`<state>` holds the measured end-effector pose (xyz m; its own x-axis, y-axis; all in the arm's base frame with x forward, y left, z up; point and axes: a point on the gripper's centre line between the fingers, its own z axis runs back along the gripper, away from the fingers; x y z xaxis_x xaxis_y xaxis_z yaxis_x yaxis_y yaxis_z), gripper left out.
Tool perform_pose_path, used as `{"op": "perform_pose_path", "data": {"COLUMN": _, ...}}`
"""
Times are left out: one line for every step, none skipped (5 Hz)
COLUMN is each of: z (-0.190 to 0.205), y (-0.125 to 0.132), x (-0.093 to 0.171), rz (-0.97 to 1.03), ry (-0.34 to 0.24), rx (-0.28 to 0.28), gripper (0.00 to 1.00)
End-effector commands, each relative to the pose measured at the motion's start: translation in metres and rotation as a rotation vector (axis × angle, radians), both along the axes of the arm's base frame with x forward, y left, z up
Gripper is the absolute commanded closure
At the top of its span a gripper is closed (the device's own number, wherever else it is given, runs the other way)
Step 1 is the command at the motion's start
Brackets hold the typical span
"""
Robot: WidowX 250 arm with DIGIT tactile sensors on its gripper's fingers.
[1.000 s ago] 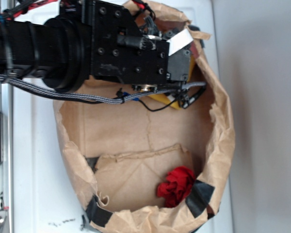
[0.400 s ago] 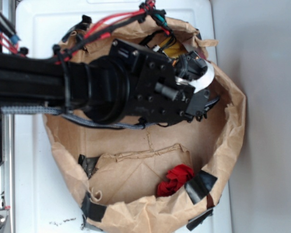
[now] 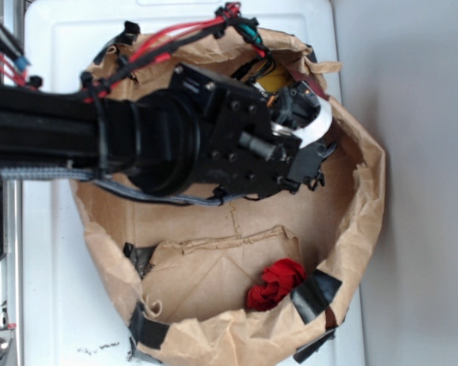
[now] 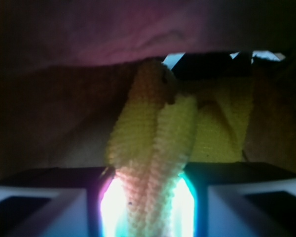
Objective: Grab the yellow cloth.
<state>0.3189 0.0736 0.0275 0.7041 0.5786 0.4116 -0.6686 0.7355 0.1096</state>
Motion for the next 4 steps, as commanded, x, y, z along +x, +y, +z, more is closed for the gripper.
{"op": "perform_pose_path", "data": {"z": 0.049, "y": -0.007, "x": -0.013, "rz": -0.125, "ry": -0.072, "rx": -0.07, "gripper": 1.0}}
{"op": "perform_pose_path", "data": {"z": 0.082, "y": -0.019, "x": -0.023, "rz": -0.254, "ry": -0.049, "rx": -0.19, "gripper": 1.0}}
{"op": "perform_pose_path", "data": {"z": 0.116, "y": -0.035, "x": -0.031, "rz": -0.421, "ry": 0.031, "rx": -0.328, "gripper": 1.0}}
{"op": "perform_pose_path", "data": {"z": 0.132, "y": -0.043, "x": -0.035, "rz": -0.513, "ry": 0.042, "rx": -0.365, "gripper": 1.0}}
